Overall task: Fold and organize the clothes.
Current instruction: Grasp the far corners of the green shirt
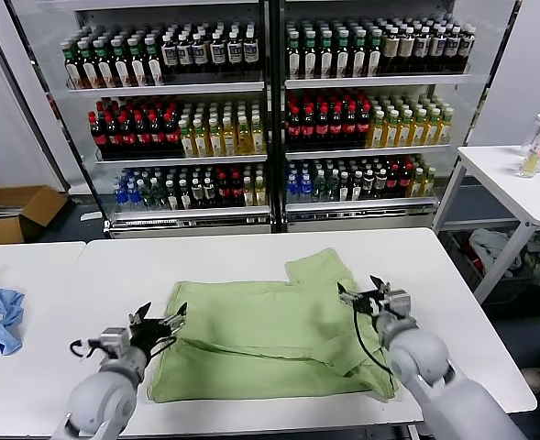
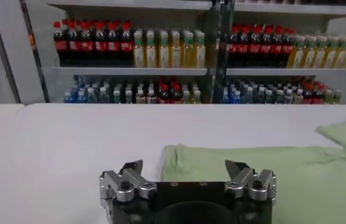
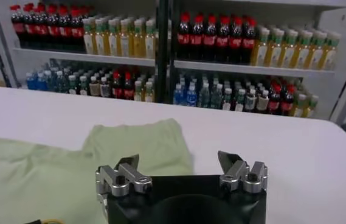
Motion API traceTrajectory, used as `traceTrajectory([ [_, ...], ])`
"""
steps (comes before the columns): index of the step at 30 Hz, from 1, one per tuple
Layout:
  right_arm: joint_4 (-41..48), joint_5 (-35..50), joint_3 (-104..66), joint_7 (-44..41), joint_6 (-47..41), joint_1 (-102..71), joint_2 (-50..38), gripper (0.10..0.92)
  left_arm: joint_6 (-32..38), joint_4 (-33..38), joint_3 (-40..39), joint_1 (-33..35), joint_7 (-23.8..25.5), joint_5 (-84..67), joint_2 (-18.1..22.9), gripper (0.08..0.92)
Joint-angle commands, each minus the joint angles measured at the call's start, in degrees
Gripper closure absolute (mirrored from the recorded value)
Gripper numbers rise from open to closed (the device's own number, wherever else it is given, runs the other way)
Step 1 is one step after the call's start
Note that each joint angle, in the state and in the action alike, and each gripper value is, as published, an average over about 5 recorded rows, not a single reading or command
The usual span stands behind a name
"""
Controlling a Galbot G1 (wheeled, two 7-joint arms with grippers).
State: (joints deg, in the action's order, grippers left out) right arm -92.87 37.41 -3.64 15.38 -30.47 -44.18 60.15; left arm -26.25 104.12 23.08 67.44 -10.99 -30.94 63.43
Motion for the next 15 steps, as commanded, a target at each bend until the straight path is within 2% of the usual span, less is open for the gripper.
traceTrajectory([
  [1, 14.78, 2.16, 5.82, 0.14, -1.42, 14.25, 3.99, 0.202, -1.00, -16.11, -7.46, -15.26, -0.46, 2.21, 0.09, 0.177],
  [15, 22.88, 2.21, 7.79, -0.85, -1.86, 17.29, 7.51, 0.203, -1.53, -20.00, -8.89, -17.37, -0.33, 2.31, 0.74, 0.177],
])
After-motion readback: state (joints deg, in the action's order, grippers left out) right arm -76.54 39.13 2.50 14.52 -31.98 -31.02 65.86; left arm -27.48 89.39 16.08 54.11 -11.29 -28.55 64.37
